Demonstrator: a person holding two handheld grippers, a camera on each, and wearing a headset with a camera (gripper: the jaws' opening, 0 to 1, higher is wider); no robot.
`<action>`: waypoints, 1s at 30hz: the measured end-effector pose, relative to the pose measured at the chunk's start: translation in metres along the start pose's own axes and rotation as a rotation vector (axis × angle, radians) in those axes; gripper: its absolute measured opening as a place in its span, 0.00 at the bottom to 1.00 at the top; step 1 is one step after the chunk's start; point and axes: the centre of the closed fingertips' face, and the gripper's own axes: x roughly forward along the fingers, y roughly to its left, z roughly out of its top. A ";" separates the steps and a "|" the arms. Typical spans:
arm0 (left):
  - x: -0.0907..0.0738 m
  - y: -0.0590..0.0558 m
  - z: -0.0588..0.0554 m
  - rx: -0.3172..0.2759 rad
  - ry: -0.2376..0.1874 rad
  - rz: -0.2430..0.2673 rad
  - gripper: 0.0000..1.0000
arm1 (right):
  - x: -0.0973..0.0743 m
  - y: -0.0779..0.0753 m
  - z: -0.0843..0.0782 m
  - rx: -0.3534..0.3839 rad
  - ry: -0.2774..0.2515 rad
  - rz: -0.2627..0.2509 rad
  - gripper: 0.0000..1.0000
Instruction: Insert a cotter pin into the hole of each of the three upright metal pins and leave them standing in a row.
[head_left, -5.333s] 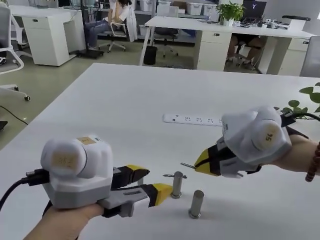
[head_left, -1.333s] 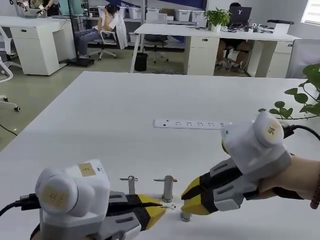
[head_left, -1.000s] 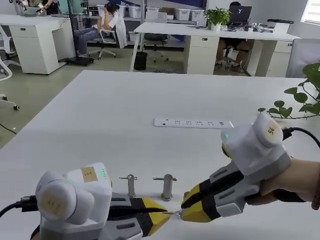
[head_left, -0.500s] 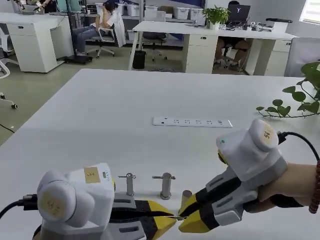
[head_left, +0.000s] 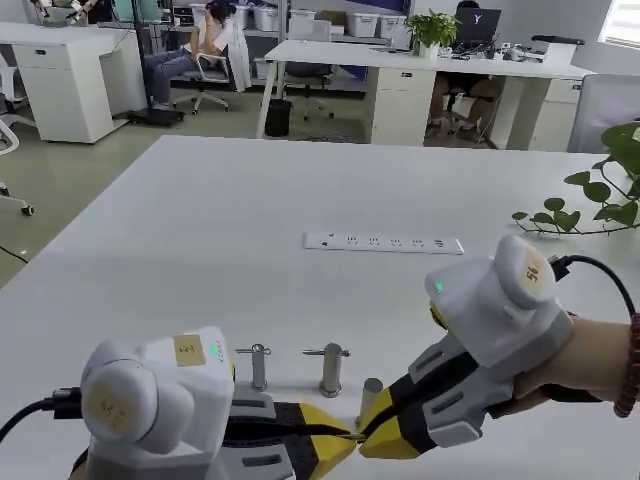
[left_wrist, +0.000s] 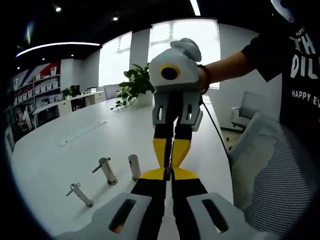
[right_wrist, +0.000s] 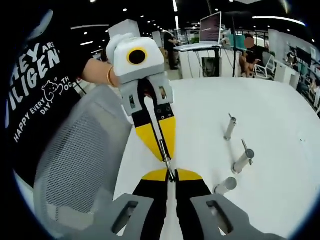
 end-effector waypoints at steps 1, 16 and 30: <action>0.000 0.000 -0.001 -0.001 0.002 0.000 0.00 | 0.001 0.000 -0.001 -0.016 0.012 -0.005 0.00; 0.012 0.008 -0.007 -0.001 0.038 0.045 0.03 | -0.002 -0.006 -0.015 -0.138 0.133 -0.049 0.00; 0.019 0.027 -0.009 -0.027 0.017 0.157 0.20 | -0.019 -0.032 -0.041 -0.134 0.199 -0.149 0.00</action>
